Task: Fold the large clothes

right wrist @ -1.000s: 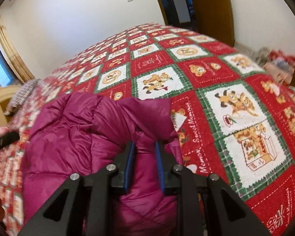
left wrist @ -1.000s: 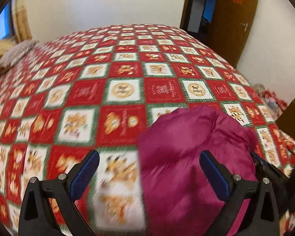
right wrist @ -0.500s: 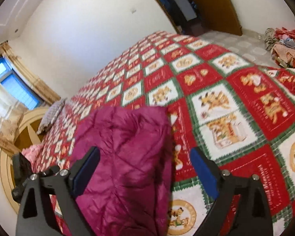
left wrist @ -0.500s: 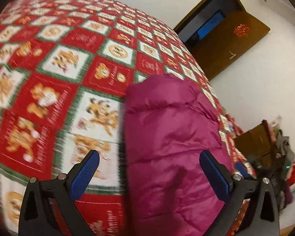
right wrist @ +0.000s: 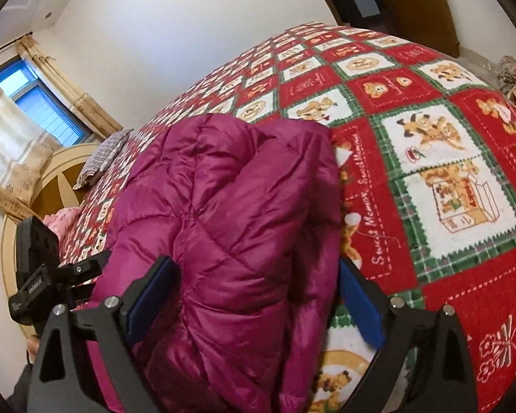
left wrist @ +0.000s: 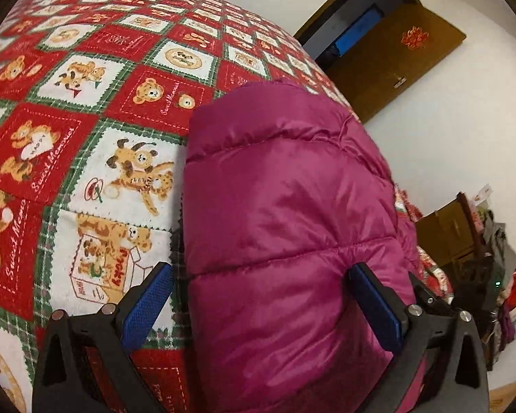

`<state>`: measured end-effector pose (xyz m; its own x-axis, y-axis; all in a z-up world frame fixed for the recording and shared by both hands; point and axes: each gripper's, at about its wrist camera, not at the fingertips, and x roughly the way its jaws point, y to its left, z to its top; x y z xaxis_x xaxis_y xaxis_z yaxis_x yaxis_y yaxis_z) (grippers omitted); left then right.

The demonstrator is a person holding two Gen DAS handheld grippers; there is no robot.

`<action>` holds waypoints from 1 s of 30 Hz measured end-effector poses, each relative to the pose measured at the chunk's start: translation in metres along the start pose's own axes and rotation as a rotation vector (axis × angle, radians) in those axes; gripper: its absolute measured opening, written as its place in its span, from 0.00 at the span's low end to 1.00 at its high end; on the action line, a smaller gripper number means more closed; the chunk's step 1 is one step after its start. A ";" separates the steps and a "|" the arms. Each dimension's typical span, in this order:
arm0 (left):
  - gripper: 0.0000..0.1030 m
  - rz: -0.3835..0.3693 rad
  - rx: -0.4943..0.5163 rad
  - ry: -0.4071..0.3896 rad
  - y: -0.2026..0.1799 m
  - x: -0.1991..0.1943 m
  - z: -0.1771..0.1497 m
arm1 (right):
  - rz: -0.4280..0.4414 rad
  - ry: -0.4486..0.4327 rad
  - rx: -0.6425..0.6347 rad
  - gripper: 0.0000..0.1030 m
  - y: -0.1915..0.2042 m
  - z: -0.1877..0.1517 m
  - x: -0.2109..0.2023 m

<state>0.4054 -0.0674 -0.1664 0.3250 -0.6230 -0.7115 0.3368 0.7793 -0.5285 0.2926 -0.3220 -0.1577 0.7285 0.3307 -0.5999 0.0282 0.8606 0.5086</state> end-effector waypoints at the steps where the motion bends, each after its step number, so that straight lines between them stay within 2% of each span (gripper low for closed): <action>1: 0.99 0.012 0.008 0.003 -0.001 0.000 -0.001 | 0.000 -0.001 -0.005 0.94 0.001 0.000 0.002; 14: 0.99 0.071 0.088 0.003 -0.008 0.006 -0.004 | -0.045 0.045 -0.103 0.92 0.017 0.002 0.019; 18: 0.98 0.083 0.109 0.003 -0.012 0.007 -0.005 | -0.039 0.052 -0.113 0.77 0.022 -0.001 0.021; 20: 0.89 0.079 0.118 0.000 -0.014 0.006 -0.005 | -0.036 0.055 -0.104 0.71 0.023 -0.003 0.021; 22: 0.85 0.086 0.132 -0.006 -0.018 0.003 -0.007 | -0.035 0.058 -0.097 0.66 0.026 -0.005 0.021; 24: 0.80 0.089 0.140 -0.009 -0.019 0.001 -0.007 | -0.038 0.060 -0.095 0.55 0.030 -0.007 0.019; 30: 0.65 0.076 0.132 -0.013 -0.020 -0.017 -0.015 | -0.057 0.057 -0.100 0.43 0.046 -0.017 0.009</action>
<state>0.3801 -0.0709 -0.1504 0.3652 -0.5644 -0.7403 0.4241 0.8088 -0.4074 0.2895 -0.2732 -0.1505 0.6874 0.2994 -0.6617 -0.0020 0.9119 0.4105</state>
